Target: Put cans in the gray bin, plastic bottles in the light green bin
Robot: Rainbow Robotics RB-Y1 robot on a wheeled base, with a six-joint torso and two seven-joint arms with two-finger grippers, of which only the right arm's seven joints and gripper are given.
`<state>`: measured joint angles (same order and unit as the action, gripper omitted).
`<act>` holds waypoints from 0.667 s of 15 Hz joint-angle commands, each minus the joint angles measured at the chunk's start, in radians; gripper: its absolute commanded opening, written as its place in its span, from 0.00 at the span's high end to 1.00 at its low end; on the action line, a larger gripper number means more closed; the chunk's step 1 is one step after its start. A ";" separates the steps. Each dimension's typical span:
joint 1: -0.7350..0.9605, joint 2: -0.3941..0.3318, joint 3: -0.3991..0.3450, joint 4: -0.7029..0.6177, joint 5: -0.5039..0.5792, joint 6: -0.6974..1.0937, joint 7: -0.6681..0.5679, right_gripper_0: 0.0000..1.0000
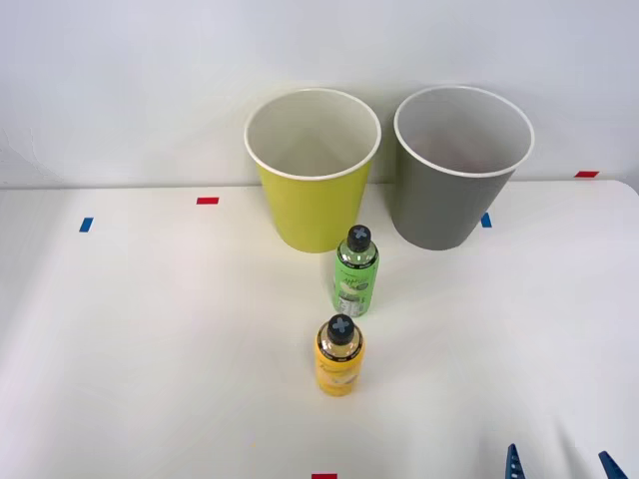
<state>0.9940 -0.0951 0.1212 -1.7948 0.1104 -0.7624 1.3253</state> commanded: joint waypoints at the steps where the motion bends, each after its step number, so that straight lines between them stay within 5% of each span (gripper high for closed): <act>1: 0.000 0.000 0.000 0.000 0.000 0.000 0.000 0.00; 10: 0.000 0.000 0.000 0.000 0.000 0.000 0.000 0.00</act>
<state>0.9940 -0.0951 0.1212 -1.7948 0.1104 -0.7624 1.3254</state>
